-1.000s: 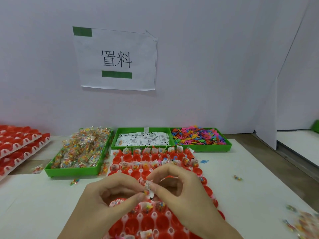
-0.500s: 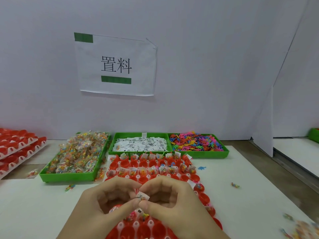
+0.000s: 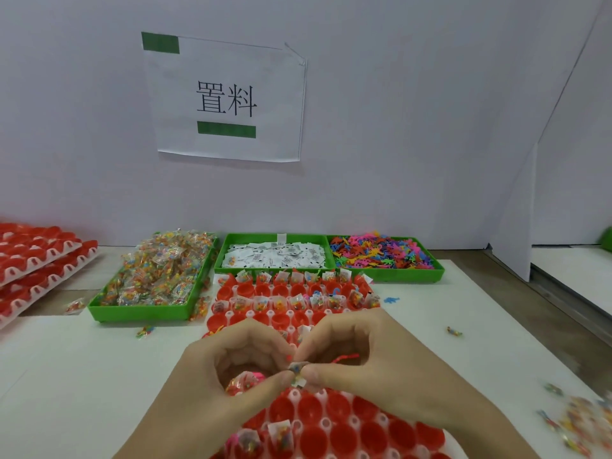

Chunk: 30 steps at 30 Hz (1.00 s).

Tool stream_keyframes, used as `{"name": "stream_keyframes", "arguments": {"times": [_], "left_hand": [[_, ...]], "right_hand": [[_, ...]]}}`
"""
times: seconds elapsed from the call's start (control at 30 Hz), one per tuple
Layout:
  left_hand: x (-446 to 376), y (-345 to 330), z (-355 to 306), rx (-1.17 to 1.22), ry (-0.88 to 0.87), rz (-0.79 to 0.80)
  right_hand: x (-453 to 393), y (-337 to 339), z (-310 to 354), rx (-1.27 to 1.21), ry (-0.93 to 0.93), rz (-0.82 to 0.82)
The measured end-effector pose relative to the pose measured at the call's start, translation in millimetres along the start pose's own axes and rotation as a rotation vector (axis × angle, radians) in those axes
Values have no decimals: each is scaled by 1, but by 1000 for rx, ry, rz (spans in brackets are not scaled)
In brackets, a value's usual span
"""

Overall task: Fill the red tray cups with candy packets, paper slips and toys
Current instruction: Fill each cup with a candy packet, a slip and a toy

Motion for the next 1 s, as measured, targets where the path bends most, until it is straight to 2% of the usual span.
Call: {"name": "stream_keyframes", "arguments": {"times": [0.23, 0.3, 0.37, 0.47, 0.6, 0.67, 0.77, 0.87, 1.0], "left_hand": [[2, -1, 3, -21, -24, -16], [2, 1, 3, -55, -20, -28], [2, 4, 2, -59, -27, -45], [0, 7, 3, -69, -34, -72], [-1, 11, 6, -85, -14, -85], [-1, 12, 7, -102, -12, -93], [-2, 14, 8, -100, -12, -109], [-3, 16, 9, -73, -10, -111], [-4, 19, 9, -76, -10, -117]], "right_hand": [[1, 1, -4, -4, 3, -19], [-1, 13, -5, 9, -3, -82], [-8, 36, -11, 99, -23, -223], [-31, 86, -37, 289, -177, -428], [-68, 153, -83, 569, -412, -510], [-82, 174, -101, 708, -450, -496], [-99, 181, -121, 850, -433, -381], [-115, 181, -131, 898, -448, -292], [-131, 184, -132, 996, -527, -255]]}}
Point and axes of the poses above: each hand's wrist, its own x-axis away from the middle knuckle, its own y-axis out of the back of the hand, z = x × y, the point moved 3 cm from there along -x, towards the middle knuckle, and after that the axes turned 7 degrees about z, right-handed, at the moved point
